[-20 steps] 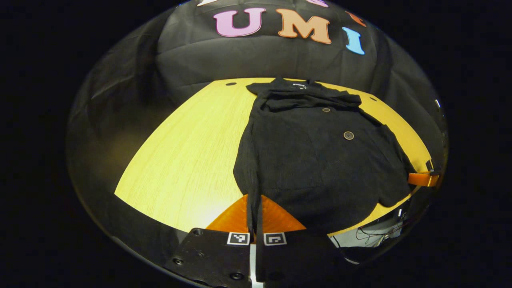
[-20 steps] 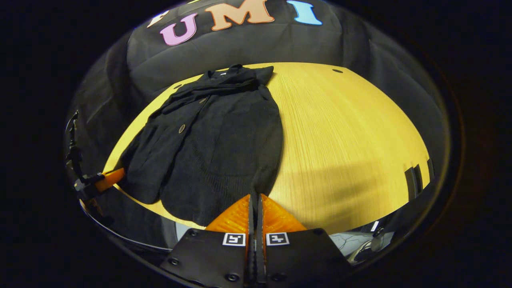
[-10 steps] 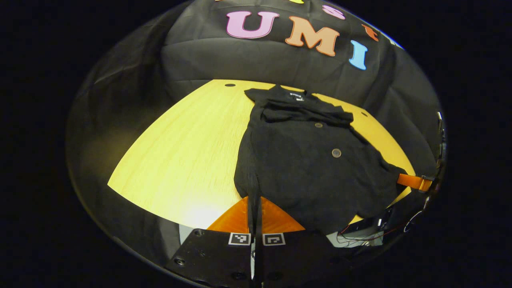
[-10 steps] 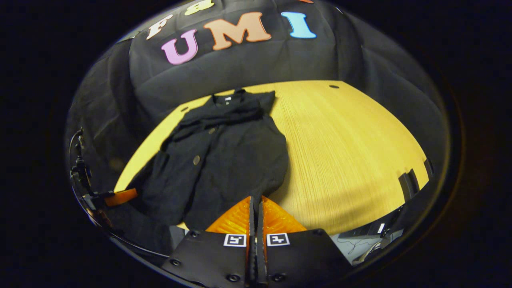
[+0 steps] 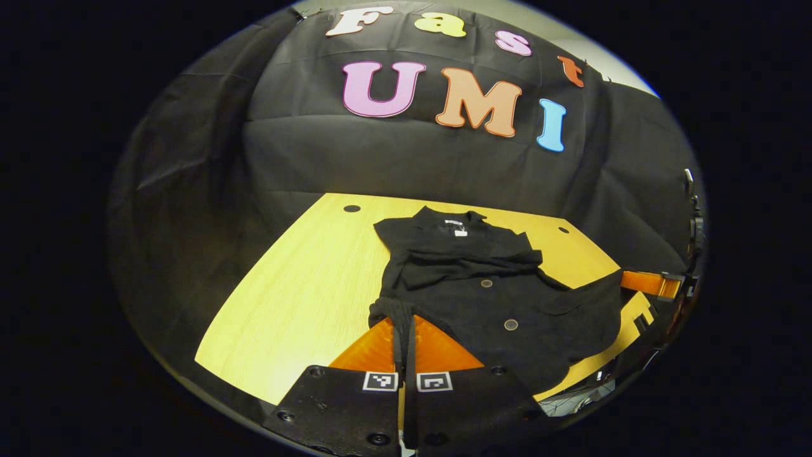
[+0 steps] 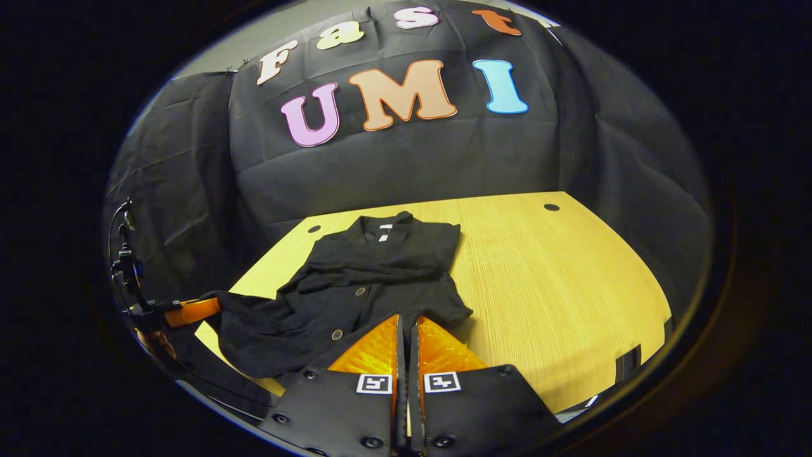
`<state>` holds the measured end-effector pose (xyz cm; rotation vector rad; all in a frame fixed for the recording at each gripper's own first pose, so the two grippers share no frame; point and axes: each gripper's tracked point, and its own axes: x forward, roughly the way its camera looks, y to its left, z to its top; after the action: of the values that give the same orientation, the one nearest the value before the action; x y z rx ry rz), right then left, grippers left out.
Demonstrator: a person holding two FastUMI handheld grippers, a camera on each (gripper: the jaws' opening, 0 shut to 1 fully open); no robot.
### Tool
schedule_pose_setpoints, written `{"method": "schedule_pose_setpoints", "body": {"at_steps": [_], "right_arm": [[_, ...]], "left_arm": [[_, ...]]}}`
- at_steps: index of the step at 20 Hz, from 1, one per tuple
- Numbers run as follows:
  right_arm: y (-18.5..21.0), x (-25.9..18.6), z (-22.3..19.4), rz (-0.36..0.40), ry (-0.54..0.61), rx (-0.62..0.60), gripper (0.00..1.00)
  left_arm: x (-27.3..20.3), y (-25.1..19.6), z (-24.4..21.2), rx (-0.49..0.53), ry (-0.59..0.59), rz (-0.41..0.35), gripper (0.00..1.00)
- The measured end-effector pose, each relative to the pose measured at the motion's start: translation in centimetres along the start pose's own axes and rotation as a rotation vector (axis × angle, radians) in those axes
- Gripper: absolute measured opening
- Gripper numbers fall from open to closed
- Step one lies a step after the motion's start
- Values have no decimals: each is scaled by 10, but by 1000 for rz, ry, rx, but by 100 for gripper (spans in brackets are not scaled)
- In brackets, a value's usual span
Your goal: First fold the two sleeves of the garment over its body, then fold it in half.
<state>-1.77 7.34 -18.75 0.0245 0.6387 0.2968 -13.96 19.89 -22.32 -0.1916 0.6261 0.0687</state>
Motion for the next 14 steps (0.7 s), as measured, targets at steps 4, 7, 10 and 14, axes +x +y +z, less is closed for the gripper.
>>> {"method": "schedule_pose_setpoints", "body": {"at_steps": [4,7,10,14], "right_arm": [[3,10,27,12,-33,-7,4],[3,19,47,17,-47,-8,4],[2,28,66,19,-58,-5,4],[1,44,88,21,-67,3,4]], "left_arm": [[15,3,25,11,-23,9,0],[31,5,40,15,-35,12,0],[47,5,55,23,-42,12,0],[66,8,75,37,-56,12,0]]}}
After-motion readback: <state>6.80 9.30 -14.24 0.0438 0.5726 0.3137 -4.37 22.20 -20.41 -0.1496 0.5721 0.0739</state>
